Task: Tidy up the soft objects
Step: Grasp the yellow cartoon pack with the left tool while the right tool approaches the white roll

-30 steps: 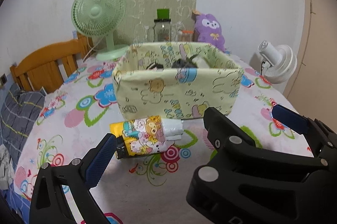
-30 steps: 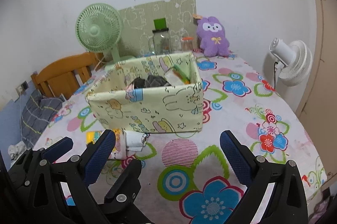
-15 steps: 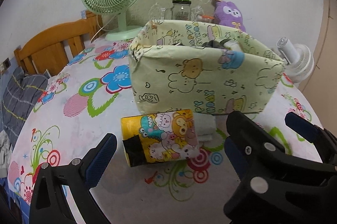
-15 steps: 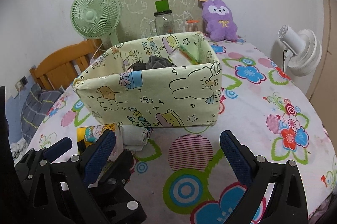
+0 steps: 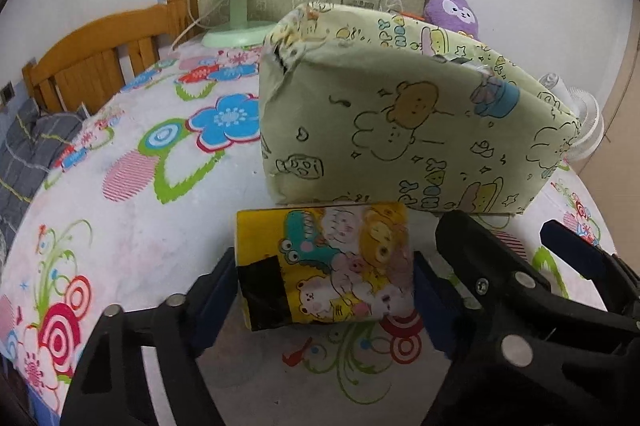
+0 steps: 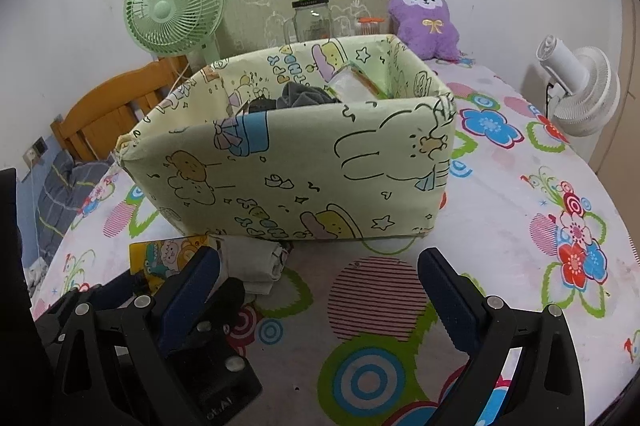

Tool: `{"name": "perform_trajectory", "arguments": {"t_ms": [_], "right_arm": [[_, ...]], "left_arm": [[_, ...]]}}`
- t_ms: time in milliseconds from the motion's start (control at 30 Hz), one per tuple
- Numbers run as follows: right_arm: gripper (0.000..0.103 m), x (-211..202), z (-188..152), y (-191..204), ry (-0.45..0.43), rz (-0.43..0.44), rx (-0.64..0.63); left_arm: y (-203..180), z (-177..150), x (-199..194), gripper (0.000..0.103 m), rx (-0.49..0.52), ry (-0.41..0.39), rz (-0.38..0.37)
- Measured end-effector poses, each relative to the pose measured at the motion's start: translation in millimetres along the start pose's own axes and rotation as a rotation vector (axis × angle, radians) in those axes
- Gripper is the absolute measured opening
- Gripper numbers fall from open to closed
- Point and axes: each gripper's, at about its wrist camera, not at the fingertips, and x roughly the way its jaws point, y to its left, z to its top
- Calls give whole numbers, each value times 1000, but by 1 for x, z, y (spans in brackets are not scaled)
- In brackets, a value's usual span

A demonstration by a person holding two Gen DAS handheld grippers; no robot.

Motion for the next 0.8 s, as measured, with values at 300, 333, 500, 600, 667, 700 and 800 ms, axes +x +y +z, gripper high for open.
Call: {"name": "perform_trajectory", "arguments": {"t_ms": [300,333,500,600,667,700,800], "right_arm": [[101,-2,-1,8,2,12,-12],[101,-3,-1,9,0,14,-17],[101,-6,-1,19,-8,22,-38],[101,-7,0,25,-10,23,-44],[101,-5,1,28,-1,24,-45],[101,-4,1,29,4,24,-46],[101,1,2,33,22,17,-51]], "left_arm": [[5,-1,-7,76,3,-15,11],[6,-1,-9,76,3,-19,20],[15,-2,-16,75,-2,-28,47],[21,-1,-18,75,-7,-33,59],[25,-1,-19,75,-10,-34,62],[27,0,-19,75,-8,-31,66],[31,1,-18,75,2,-29,80]]}}
